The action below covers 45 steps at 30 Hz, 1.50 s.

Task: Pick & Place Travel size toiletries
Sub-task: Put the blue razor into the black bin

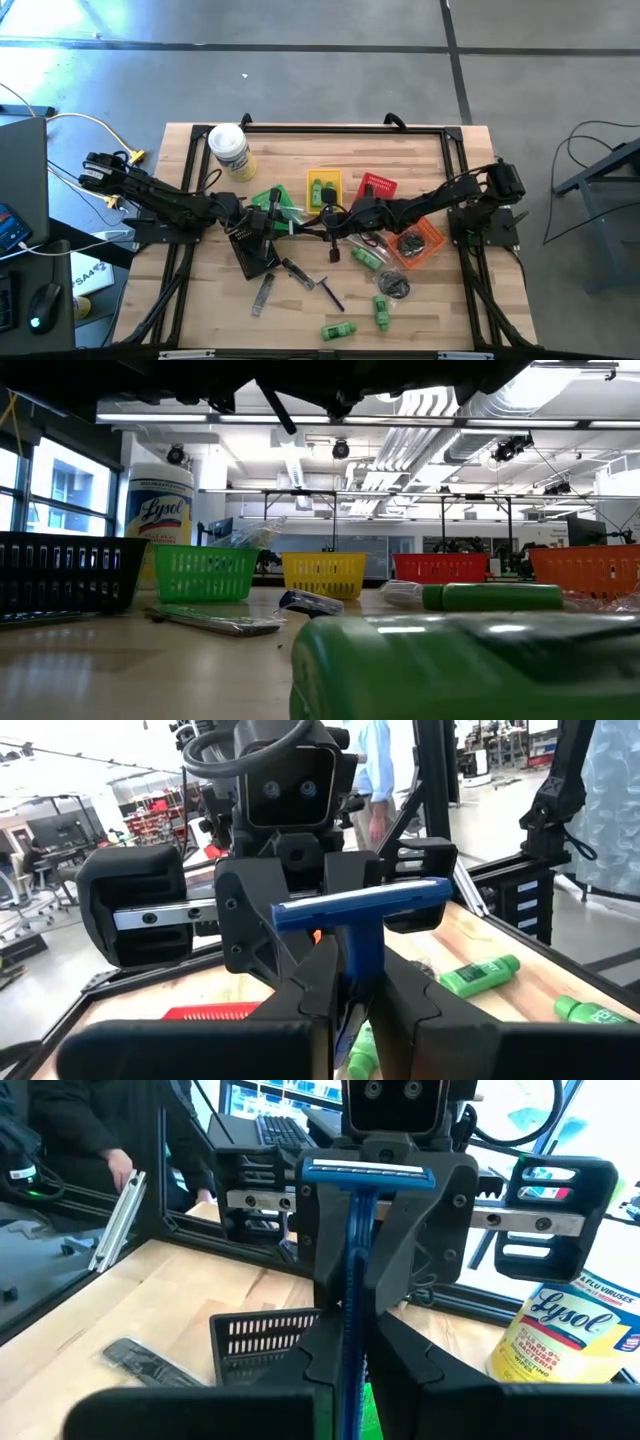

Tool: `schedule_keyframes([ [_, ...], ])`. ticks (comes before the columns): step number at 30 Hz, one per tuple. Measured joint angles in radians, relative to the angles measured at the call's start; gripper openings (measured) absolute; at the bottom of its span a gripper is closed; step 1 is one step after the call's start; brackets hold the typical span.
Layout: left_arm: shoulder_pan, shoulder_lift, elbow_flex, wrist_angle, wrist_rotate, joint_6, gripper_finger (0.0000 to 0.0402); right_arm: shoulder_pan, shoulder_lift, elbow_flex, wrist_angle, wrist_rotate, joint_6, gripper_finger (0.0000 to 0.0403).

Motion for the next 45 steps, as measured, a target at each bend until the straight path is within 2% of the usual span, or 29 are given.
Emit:
schedule_keyframes([
  [4,0.0,-0.001,-0.001,-0.016,0.003,0.0,0.0027,0.0,0.0,0.0,-0.035,-0.01,0.081,0.0069],
  [12,0.0,-0.021,-0.003,-0.03,0.003,0.027,0.0027,0.008,-0.042,0.003,-0.096,0.02,0.121,0.0243],
  [14,0.0,-0.06,-0.003,-0.069,-0.031,0.028,0.0027,0.018,-0.087,-0.002,-0.143,0.07,0.12,0.0265],
  [16,0.0,-0.12,0.015,-0.183,-0.072,0.0,0.0027,0.029,-0.144,-0.032,-0.155,0.117,0.113,0.0272],
  [19,0.0,-0.212,0.085,-0.5,-0.101,-0.05,0.0027,0.043,-0.253,-0.108,-0.158,0.128,0.096,0.0263],
  [22,-0.006,-0.263,0.173,-0.79,-0.128,-0.086,0.0027,0.058,-0.384,-0.209,-0.154,0.127,0.097,0.0236],
  [26,-0.034,-0.276,0.278,-1.09,-0.176,-0.095,0.0027,0.101,-0.537,-0.353,-0.153,0.132,0.133,0.0191],
  [30,-0.077,-0.27,0.379,-1.346,-0.183,-0.132,0.0027,0.173,-0.666,-0.504,-0.105,0.132,0.171,0.0133],
  [34,-0.12,-0.248,0.441,-1.511,-0.183,-0.183,0.0027,0.261,-0.741,-0.622,-0.07,0.2,0.205,0.0058],
  [37,-0.155,-0.227,0.457,-1.575,-0.183,-0.173,0.0027,0.318,-0.765,-0.688,-0.051,0.225,0.201,0.0012],
  [45,-0.177,-0.095,0.456,-1.695,-0.119,-0.158,0.0027,0.422,-0.766,-0.764,0.032,0.326,0.187,0.0005],
])
